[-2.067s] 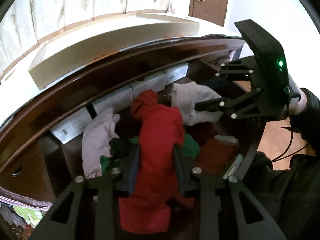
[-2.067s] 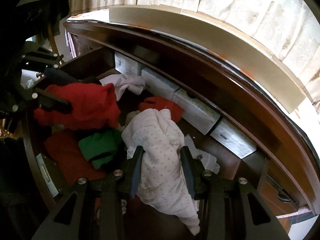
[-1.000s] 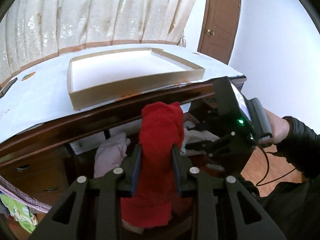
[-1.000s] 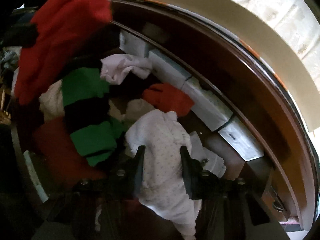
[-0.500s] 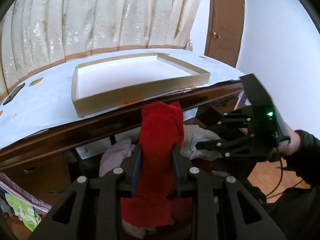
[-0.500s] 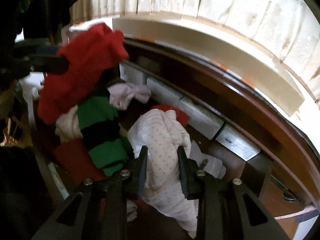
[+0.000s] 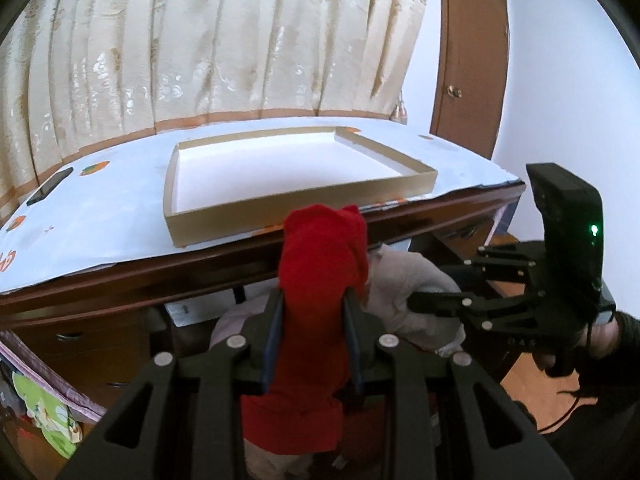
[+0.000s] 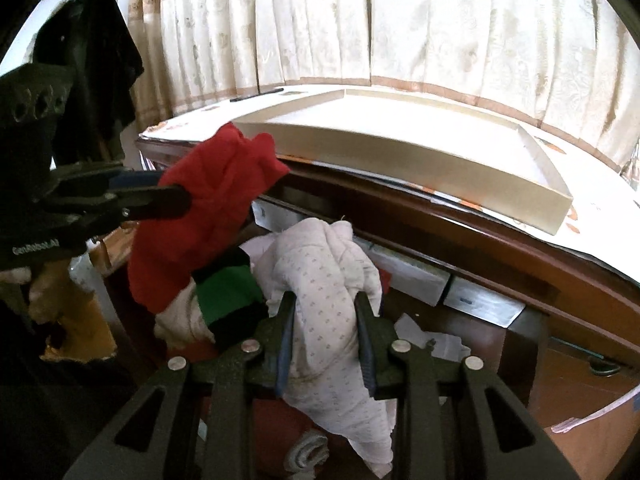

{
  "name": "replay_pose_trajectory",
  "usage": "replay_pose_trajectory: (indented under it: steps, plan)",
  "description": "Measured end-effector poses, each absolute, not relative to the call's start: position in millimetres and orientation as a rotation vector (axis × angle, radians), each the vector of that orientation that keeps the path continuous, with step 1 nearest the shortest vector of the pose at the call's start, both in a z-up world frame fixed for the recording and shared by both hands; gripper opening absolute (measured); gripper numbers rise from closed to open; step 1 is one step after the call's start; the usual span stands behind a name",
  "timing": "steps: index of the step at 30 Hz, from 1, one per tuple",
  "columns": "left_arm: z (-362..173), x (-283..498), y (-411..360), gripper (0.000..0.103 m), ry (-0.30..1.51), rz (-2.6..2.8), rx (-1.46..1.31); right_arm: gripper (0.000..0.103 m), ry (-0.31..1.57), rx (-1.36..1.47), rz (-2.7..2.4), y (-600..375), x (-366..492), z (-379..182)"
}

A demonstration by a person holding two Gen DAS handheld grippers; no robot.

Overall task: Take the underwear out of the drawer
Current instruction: 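Lift the red sock with the left gripper while the right gripper lifts the white garment toward the tray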

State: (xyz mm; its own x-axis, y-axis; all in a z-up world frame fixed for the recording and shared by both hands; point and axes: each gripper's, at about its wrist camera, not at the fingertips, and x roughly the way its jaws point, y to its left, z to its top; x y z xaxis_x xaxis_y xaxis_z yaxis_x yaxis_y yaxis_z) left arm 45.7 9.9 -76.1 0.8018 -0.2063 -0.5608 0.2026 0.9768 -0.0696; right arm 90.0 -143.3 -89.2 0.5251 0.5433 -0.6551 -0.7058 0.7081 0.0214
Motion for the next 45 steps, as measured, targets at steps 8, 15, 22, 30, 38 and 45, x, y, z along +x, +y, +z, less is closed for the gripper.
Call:
replay_pose_trajectory:
  steps: [8,15,22,30,38,45]
  plan:
    - [-64.0,41.0,6.3,0.026,0.535,-0.182,-0.012,0.03,0.62,-0.208,0.757,-143.0,81.5,-71.0]
    - [-50.5,42.7,7.7,0.026,0.481,-0.171,-0.044,0.03,0.562,-0.133,0.749,-147.6,78.9,-50.0]
    - [-43.8,47.8,6.1,0.026,0.451,-0.177,-0.049,0.03,0.535,-0.11,0.741,-151.2,85.4,-40.7]
    - [-44.0,51.3,5.1,0.026,0.446,-0.18,-0.051,0.03,0.528,-0.084,0.735,-154.9,88.8,-39.9]
    - [-41.3,55.9,3.4,0.026,0.434,-0.185,-0.059,0.03,0.491,-0.058,0.724,-160.8,87.5,-34.0]
    - [-39.1,57.5,5.6,0.026,0.408,-0.18,-0.07,0.03,0.451,-0.03,0.719,-165.5,82.2,-28.0]
